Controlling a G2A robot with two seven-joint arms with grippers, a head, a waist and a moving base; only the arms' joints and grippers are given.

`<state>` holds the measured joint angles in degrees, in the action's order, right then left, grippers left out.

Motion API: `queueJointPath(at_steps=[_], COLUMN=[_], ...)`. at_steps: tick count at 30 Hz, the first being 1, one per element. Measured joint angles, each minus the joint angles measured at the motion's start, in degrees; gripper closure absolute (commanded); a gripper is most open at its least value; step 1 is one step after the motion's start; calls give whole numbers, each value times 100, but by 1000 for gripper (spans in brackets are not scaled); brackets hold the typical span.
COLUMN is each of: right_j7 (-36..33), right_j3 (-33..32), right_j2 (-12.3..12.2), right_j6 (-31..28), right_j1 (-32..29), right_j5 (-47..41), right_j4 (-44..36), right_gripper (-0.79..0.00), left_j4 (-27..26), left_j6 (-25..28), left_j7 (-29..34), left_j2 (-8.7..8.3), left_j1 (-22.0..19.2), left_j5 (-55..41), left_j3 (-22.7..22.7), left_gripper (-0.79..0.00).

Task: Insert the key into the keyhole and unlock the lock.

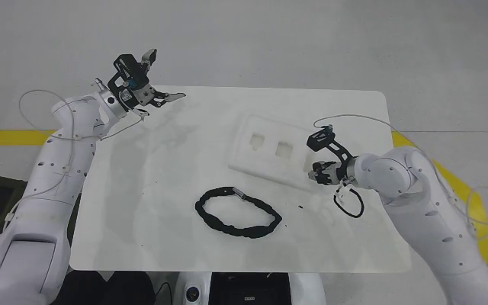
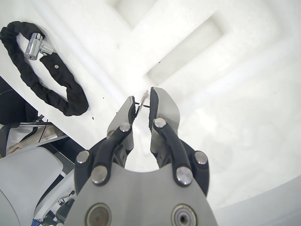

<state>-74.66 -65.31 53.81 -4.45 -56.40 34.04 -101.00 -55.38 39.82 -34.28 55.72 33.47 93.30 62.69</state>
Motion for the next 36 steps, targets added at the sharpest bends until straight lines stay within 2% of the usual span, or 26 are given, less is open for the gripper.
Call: queueJointPath(at_steps=[1,8,10,12,14,17,19,25,36], right_j7=[-6,6,35,50,40,-7,-37,-161,-64], right_j3=[-2,-56,-57,-31,13,84,124,192,127], right_j2=[-1,-10,-8,-2,7,19,24,20,-20], right_j6=[0,96,137,181,233,291,282,12,-321], right_j1=[4,38,42,52,66,98,118,182,223], right_j5=[-9,-55,-70,-83,-107,-135,-151,-170,4], right_j4=[-4,-19,-7,-4,-12,-26,-19,54,75], right_gripper=[-785,-785,-720,-600,-570,-440,-388,-339,-360], left_j4=[0,0,0,0,0,0,0,0,0], left_j6=[0,0,0,0,0,0,0,0,0], left_j7=[0,0,0,0,0,0,0,0,0], left_j2=[0,0,0,0,0,0,0,0,0], left_j1=[0,0,0,0,0,0,0,0,0], left_j5=[0,0,0,0,0,0,0,0,0], left_j3=[0,0,0,0,0,0,0,0,0], left_gripper=[-785,-785,-785,-785,-785,-785,-785,-785,-785])
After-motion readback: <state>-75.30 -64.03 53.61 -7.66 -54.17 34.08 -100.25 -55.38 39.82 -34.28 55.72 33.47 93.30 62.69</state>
